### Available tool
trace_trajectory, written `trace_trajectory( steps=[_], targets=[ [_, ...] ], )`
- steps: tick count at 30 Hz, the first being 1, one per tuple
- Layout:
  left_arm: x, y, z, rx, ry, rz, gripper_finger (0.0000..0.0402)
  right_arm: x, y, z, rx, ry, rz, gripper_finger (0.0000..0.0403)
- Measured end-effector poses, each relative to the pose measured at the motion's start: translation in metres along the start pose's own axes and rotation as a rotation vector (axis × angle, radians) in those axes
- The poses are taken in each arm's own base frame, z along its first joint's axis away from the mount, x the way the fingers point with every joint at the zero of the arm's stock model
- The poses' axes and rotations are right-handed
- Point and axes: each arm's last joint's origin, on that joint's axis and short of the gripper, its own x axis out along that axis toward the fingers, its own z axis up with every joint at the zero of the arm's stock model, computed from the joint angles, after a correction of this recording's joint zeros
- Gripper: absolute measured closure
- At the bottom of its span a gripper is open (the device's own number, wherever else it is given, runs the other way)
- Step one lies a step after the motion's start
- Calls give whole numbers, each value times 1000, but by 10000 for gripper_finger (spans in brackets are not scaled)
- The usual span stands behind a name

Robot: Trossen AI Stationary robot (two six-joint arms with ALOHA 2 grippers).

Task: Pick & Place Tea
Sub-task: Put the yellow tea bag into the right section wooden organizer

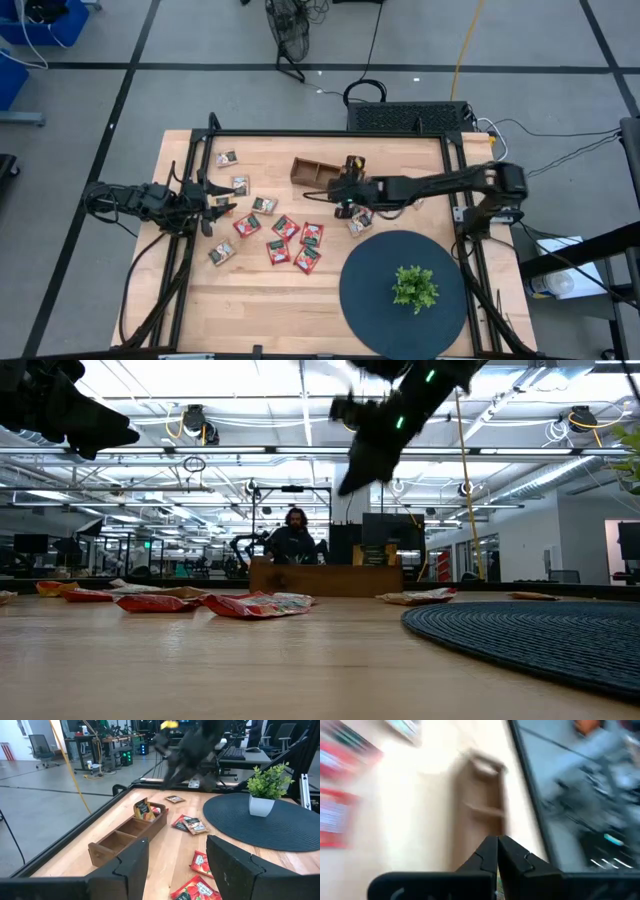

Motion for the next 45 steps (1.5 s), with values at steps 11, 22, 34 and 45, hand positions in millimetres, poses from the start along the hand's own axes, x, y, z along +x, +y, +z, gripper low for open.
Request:
trace_trajectory(
  steps=[11,22,34,45],
  targets=[
    [0,0,1,-15,-7,-1,201,-74,-13,-52,174,-376,98,403],
    [0,-1,12,-78,-117,-7,201,-85,-7,-114,261,-645,53,403],
    [-3,0,29,-155,-281,-14,201,-100,-35,-161,340,-692,288,403],
    [-3,3,28,-162,-272,100,201,-96,-62,-193,418,-611,212,403]
  ],
)
